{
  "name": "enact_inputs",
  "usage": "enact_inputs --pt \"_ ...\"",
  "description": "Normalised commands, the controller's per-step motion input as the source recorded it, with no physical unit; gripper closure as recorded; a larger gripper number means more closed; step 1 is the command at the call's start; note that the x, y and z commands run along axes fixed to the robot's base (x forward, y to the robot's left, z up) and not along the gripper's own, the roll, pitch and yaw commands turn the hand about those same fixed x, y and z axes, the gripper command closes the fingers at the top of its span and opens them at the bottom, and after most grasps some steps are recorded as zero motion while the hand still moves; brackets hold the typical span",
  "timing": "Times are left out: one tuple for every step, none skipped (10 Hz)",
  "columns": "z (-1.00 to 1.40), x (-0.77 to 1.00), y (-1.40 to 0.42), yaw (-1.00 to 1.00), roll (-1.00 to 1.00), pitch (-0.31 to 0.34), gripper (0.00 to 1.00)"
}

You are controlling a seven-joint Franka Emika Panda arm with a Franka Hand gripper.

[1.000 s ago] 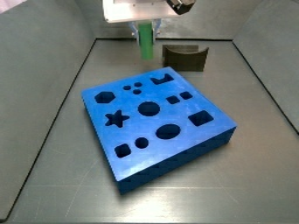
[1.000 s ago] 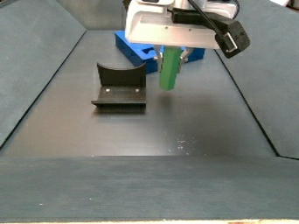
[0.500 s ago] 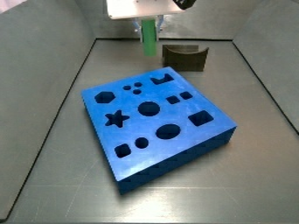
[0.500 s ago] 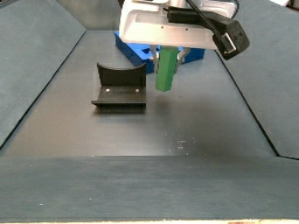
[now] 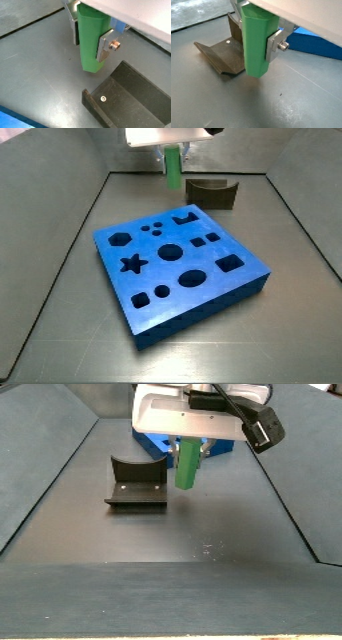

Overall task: Pick up the hexagon object. Move up. Move to above the board. Insert the hexagon object.
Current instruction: Move to above the board.

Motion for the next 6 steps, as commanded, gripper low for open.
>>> enact_inputs --pt "1.00 0.00 0.10 -0.05 -0.07 0.100 1.00" --pt "1.00 0.00 0.10 -0.05 -0.07 0.104 1.00" --pt "1.00 -0.01 0.10 -0.05 -0.07 0.108 1.00" --pt "1.00 -0.01 0.09 -0.05 -0.07 0.110 1.00" --pt "1.00 -0.01 0.09 -0.05 -0.07 0.111 1.00" --pt "1.00 -0.01 0.08 -0.05 -0.07 0.111 1.00"
